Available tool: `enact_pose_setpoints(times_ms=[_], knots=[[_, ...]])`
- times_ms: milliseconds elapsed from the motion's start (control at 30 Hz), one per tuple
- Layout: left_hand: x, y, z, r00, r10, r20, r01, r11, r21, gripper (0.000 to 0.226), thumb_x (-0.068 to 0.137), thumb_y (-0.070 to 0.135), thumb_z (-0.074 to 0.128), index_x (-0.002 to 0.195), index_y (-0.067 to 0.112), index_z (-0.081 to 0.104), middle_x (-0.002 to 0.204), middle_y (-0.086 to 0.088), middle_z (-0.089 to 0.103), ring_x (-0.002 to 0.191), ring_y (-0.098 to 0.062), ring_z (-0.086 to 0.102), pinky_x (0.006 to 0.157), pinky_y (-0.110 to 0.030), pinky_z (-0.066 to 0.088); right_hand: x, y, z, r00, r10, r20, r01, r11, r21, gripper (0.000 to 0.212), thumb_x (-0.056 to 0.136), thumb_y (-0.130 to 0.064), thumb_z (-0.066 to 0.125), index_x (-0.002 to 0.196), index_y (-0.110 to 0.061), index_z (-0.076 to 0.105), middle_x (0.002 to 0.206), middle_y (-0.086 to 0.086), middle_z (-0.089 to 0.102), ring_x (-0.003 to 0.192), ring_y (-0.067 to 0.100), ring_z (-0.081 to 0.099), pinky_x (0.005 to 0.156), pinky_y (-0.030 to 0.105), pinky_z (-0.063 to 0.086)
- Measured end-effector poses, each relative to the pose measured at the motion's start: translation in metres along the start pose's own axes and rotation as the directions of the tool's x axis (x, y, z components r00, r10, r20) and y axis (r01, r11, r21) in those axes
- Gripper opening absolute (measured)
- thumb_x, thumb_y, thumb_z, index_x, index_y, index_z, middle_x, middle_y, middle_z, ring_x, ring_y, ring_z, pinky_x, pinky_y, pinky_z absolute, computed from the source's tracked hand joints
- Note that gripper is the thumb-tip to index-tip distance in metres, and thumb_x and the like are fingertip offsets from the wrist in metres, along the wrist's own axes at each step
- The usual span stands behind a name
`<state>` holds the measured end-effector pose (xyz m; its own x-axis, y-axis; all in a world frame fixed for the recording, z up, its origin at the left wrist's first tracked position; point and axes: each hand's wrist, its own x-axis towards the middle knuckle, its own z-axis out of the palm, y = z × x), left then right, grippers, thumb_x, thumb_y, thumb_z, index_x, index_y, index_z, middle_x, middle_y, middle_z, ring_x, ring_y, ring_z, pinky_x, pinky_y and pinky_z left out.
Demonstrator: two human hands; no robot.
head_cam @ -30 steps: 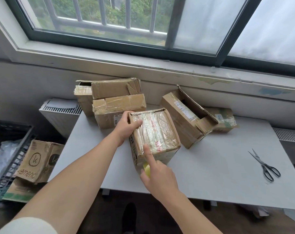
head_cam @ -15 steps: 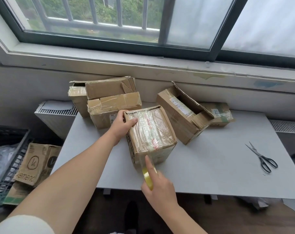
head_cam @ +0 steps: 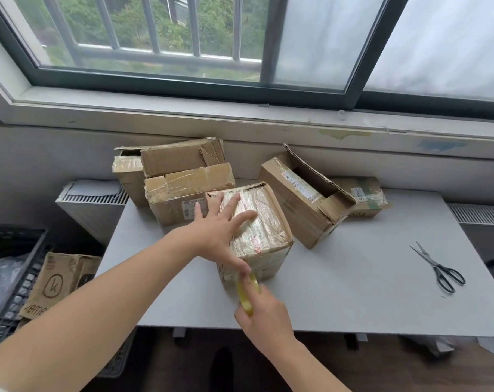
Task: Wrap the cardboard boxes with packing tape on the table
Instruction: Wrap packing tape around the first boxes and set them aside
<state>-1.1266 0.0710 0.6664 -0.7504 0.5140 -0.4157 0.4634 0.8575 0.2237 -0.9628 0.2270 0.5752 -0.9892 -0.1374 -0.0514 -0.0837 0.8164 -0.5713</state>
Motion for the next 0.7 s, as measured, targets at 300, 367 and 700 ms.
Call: enact_pose_setpoints(times_ms=[300,367,700], knots=[[0.006,-0.002,-0.015,0.998,0.049,-0.025,-0.049,0.999,0.014,0.117,0.065,0.086,0.068,0.157,0.049,0.005,0.171,0.001,-0.017,0.155,-0.037,-0.022,0.122,-0.067,0.012,0.005,-0.001,-0.015,0.997,-0.050,0.065,0.043,0.993,0.108,0.088,0.090,-0.039,0.047,0.145,-0.071,-0.012,0.097,-0.011,0.048,0.086,0.019,0.057,0.075,0.035,0.051],[0.008,-0.004,-0.014,0.997,0.062,-0.052,-0.063,0.998,-0.018,0.112,0.069,0.083,0.065,0.158,0.043,0.010,0.172,-0.002,-0.009,0.156,-0.039,-0.016,0.122,-0.063,0.023,0.007,-0.002,-0.023,0.998,-0.047,0.039,0.041,0.990,0.132,0.086,0.088,-0.041,0.049,0.149,-0.069,-0.004,0.097,-0.009,0.054,0.086,0.015,0.056,0.076,0.032,0.052],[0.013,-0.004,-0.058,0.927,0.056,-0.370,-0.118,0.982,-0.147,0.047,0.096,0.057,0.054,0.132,0.028,0.064,0.114,-0.004,0.072,0.102,-0.026,0.065,0.088,-0.038,0.053,0.061,-0.039,-0.108,0.970,0.012,-0.242,0.080,0.926,0.368,0.042,0.085,-0.026,0.074,0.125,-0.035,0.068,0.109,-0.019,0.072,0.097,-0.002,0.067,0.082,0.015,0.051]])
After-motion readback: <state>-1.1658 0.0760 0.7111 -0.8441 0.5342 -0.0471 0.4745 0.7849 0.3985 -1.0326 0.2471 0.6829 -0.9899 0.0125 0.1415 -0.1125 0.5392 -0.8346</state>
